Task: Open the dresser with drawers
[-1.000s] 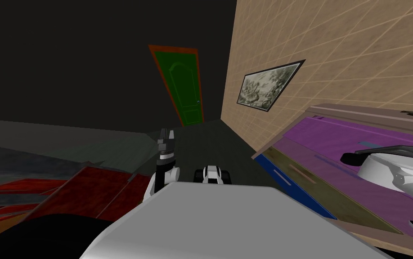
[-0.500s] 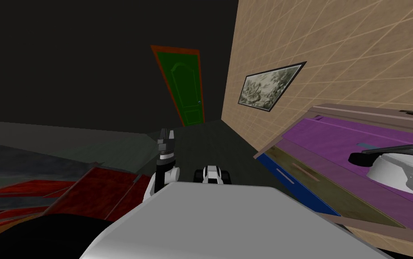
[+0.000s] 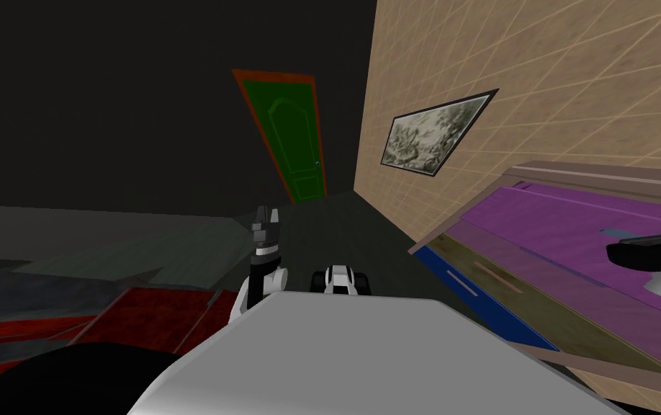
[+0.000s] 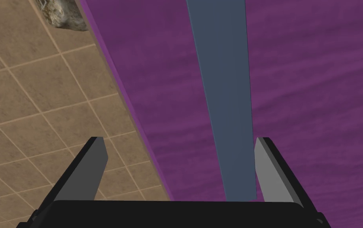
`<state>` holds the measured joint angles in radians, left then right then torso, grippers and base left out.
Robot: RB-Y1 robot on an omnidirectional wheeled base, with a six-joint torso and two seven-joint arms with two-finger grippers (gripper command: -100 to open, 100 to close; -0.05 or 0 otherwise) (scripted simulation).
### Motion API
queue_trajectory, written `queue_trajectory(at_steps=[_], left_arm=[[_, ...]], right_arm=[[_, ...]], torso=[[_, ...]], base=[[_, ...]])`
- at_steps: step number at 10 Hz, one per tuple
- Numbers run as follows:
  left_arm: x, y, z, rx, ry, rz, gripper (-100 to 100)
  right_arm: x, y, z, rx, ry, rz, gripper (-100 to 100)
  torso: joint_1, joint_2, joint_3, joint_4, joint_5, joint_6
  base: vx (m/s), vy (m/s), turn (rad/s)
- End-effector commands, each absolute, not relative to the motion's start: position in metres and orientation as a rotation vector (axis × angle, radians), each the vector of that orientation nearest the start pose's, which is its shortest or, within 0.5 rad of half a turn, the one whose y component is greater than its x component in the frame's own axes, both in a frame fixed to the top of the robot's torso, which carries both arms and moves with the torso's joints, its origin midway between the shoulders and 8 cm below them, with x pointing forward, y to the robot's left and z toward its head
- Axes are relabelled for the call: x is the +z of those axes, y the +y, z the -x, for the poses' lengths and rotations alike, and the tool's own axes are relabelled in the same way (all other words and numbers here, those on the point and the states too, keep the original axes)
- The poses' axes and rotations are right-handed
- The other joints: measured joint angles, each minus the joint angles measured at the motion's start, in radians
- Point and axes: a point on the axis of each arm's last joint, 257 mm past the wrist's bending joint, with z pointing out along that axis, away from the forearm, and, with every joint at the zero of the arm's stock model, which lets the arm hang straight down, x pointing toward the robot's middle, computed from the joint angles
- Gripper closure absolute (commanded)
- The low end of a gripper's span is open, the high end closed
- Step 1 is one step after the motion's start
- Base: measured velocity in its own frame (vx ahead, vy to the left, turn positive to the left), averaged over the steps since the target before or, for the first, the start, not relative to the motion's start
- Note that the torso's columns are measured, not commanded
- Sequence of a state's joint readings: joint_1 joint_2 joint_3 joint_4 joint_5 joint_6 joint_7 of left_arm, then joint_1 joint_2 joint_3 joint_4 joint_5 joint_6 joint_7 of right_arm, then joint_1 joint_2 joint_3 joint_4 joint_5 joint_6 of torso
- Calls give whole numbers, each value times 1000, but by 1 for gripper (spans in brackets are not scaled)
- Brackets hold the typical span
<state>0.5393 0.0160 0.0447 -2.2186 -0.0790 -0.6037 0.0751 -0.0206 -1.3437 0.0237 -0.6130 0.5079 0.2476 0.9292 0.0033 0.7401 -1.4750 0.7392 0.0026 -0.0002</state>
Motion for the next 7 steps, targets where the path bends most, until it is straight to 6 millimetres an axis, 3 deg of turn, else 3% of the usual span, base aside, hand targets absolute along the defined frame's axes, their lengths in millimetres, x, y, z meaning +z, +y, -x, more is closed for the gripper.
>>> queue_trajectory(at_steps=[1, 2, 7], left_arm=[[4, 285, -334, -1273, 654, 611, 0], [4, 285, -334, -1273, 654, 611, 0], [4, 285, -334, -1273, 654, 611, 0]], right_arm=[[-53, -945, -259, -1775, 2045, 183, -100], [-54, -945, -258, -1773, 2047, 186, 0], [-60, -945, -258, -1767, 2057, 189, 0]], torso=[[2, 0, 0, 1, 3, -1], [1, 1, 0, 1, 2, -1], [-1, -2, -1, -1, -1, 0]], base=[[22, 14, -19], [0, 0, 0], [0, 0, 0]])
